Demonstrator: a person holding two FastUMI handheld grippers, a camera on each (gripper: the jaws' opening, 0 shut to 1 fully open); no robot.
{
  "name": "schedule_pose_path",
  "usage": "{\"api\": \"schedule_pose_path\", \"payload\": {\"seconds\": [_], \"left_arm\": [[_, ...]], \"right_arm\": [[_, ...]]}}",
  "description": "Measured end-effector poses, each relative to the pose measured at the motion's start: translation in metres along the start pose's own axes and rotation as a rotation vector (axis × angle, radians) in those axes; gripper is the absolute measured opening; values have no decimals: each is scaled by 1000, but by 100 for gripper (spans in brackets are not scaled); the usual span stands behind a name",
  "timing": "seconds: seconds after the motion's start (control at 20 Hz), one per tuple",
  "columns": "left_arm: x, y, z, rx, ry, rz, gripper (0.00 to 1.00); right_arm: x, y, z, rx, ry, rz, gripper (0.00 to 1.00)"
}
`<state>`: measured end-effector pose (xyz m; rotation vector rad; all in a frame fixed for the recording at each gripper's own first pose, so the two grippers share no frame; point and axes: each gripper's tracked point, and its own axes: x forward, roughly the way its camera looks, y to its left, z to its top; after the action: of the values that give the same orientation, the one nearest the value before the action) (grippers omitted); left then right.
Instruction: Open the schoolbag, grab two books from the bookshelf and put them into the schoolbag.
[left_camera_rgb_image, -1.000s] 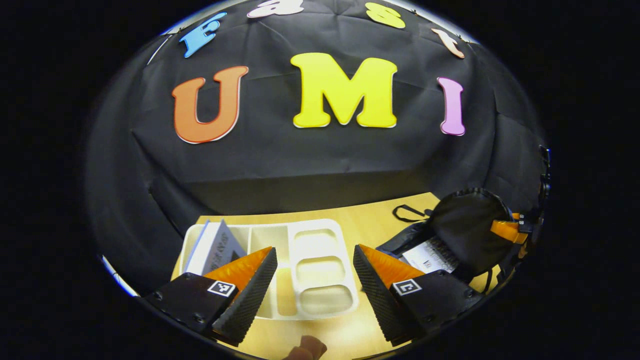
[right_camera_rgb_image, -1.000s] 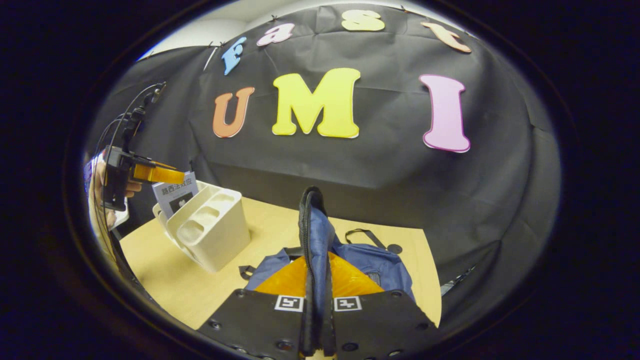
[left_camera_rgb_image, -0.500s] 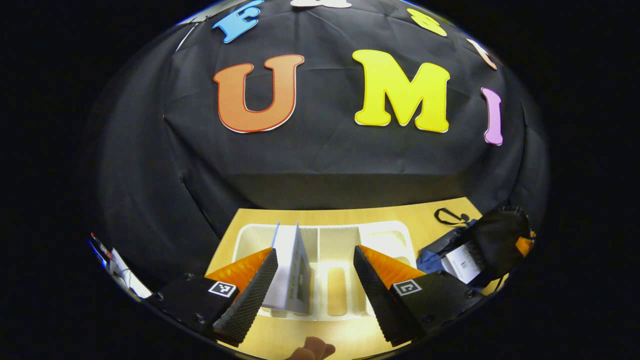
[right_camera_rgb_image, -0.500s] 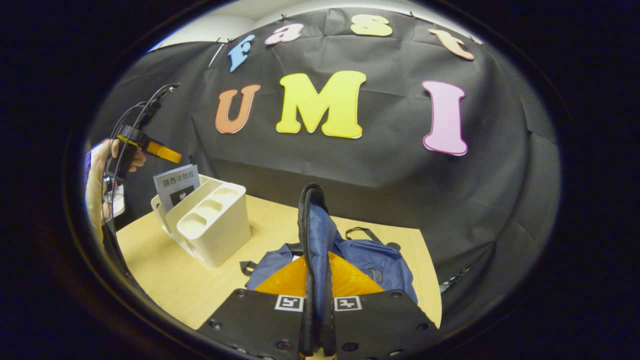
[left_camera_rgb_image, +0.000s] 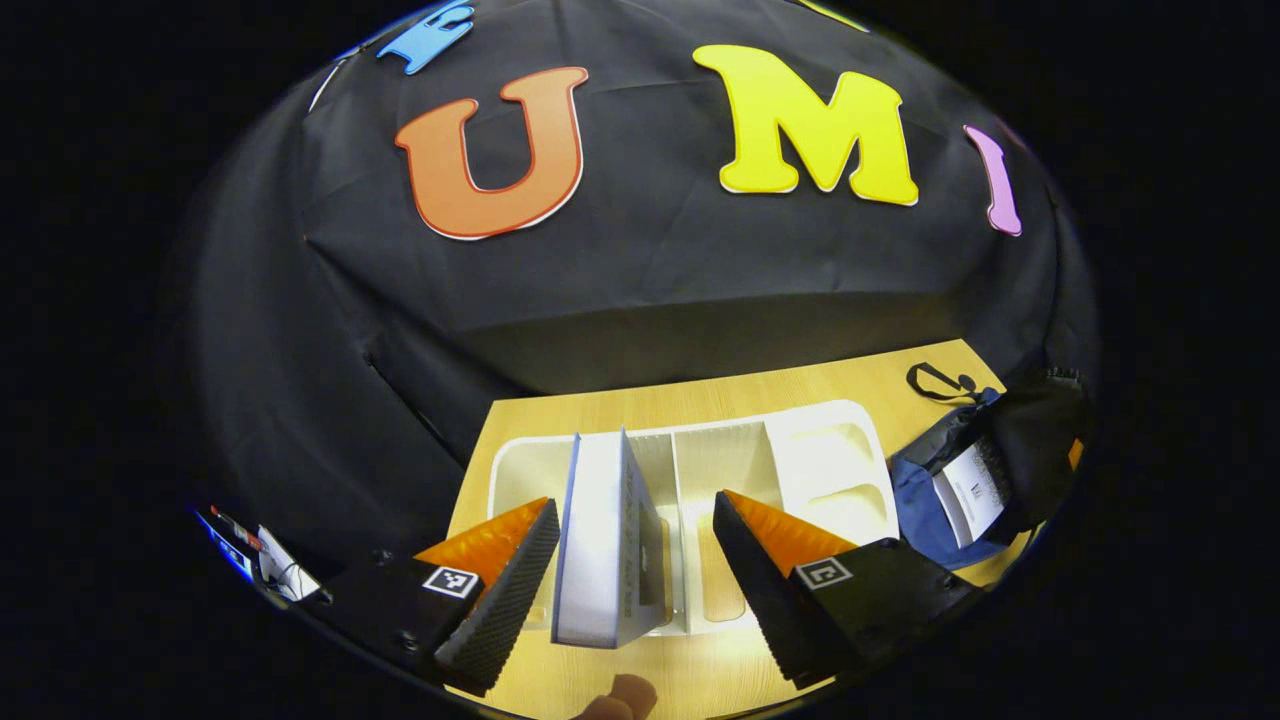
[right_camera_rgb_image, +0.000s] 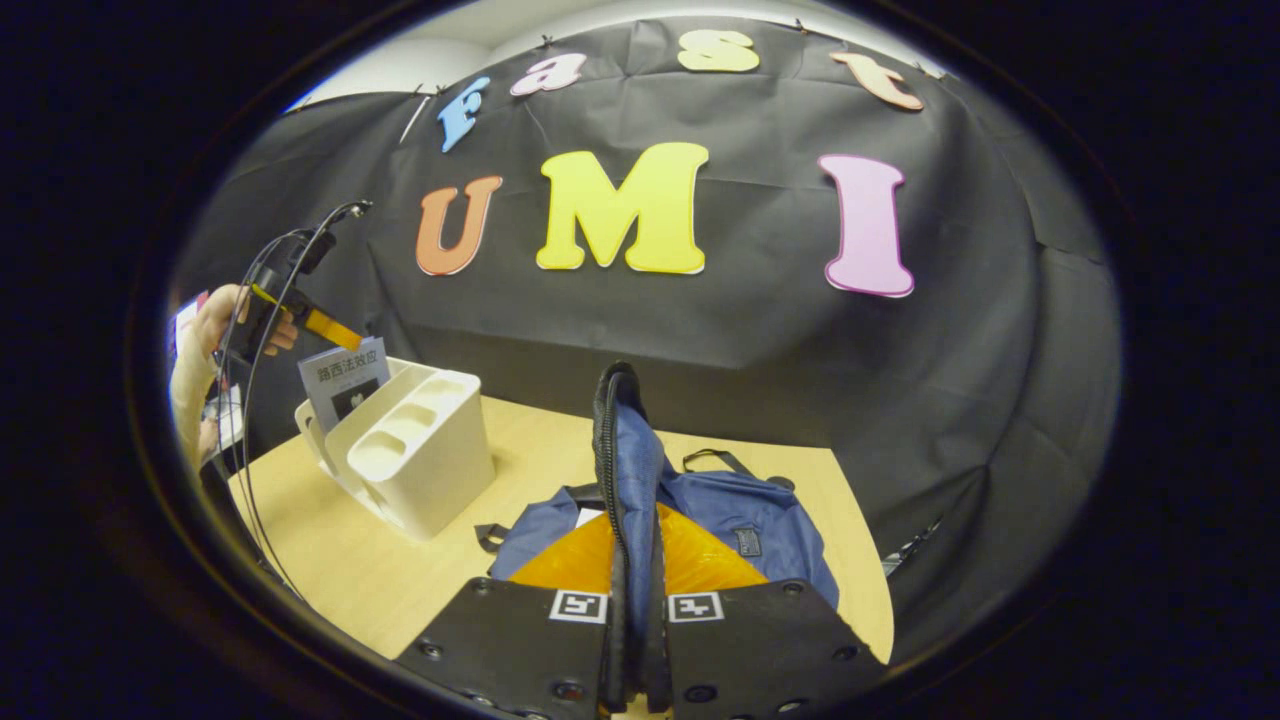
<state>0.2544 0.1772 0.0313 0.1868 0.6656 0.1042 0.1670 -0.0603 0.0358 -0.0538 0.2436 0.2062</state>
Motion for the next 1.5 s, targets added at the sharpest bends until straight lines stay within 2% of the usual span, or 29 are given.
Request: {"api": "schedule_pose_path", "payload": {"seconds": [0.1, 0.15, 0.4, 0.6, 0.7, 0.75, 0.95, 1.05, 1.1, 1.15, 1.25, 1.35, 1.4, 1.5], "left_arm": [[7, 15, -3, 7, 16, 54, 98], [10, 19, -4, 7, 20, 55, 98], [30, 8, -35, -31, 142, -26, 97], [43, 2, -54, -51, 223, -68, 79], [47, 1, -59, -56, 246, -57, 55], [46, 3, -58, -50, 240, -56, 50], [45, 8, -52, -67, 190, -36, 48], [40, 17, -47, -66, 169, 7, 48], [35, 15, -45, -64, 162, 4, 51], [31, 14, -45, -63, 170, 4, 47], [22, 6, -55, -74, 234, 10, 47], [7, -5, -64, -80, 306, -15, 47], [-2, -10, -65, -75, 328, -18, 51], [-23, -6, -58, -43, 322, 9, 47]], "right_arm": [[1, 5, -4, -11, 7, 9, 7], [1, 6, -5, -18, 10, 13, 7], [7, 11, -8, -16, 27, 22, 8], [11, 15, -10, -16, 37, 29, 8], [12, 17, -11, -18, 39, 34, 8], [13, 17, -13, -18, 42, 36, 8], [18, 18, -15, -13, 50, 48, 7], [20, 17, -16, -4, 55, 53, 7], [21, 17, -16, 2, 57, 58, 8], [23, 17, -16, 6, 59, 61, 8], [26, 15, -15, 12, 59, 60, 8], [26, 13, -14, 9, 56, 61, 8], [26, 12, -13, 9, 52, 62, 8], [28, 12, -11, 18, 43, 73, 8]]}}
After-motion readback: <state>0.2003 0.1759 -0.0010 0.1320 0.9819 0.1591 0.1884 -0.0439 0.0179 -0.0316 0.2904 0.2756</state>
